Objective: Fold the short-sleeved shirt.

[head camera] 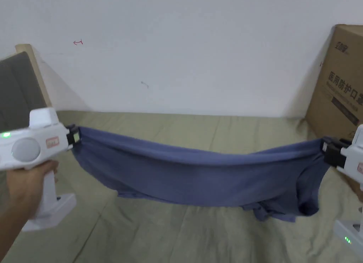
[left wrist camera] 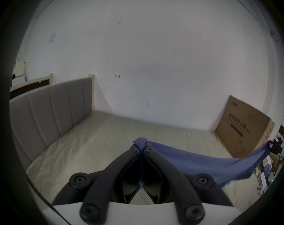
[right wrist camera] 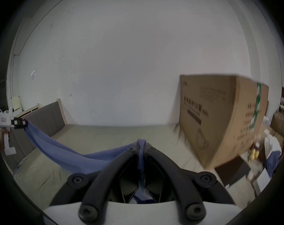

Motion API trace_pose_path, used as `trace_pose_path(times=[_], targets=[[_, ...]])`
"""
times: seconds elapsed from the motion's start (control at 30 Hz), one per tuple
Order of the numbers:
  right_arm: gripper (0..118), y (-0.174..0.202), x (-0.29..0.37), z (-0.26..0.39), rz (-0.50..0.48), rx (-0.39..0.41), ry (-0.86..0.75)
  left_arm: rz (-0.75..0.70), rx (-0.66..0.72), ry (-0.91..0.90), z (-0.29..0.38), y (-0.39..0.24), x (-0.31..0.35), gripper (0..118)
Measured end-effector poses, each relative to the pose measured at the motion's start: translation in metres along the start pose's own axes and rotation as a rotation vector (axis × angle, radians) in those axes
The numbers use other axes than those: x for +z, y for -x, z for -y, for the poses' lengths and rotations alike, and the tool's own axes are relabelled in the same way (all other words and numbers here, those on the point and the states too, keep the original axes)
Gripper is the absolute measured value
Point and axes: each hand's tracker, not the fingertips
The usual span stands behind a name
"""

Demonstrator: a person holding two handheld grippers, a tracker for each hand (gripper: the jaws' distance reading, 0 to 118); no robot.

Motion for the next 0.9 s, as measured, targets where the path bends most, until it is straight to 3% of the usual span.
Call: trace_pose_path(times=[0.23, 0.57, 0.9], targets=[[1, -0.002, 0.08, 0.09, 0.001, -0.084, 0.122, 0.009, -0.067, 0.153, 0.119, 0.028, 0.079, 0], [1, 0.002, 0.189, 0.195, 0.026, -0.182, 0.283, -0.013, -0.013, 0.306, 0.225, 0.054, 0.178, 0], [1, -0.004, 0.209, 0.276, 0.133, -0.241, 0.61, -0.105, 0.008, 0.491, 0.299, 0.067, 0.204, 0]])
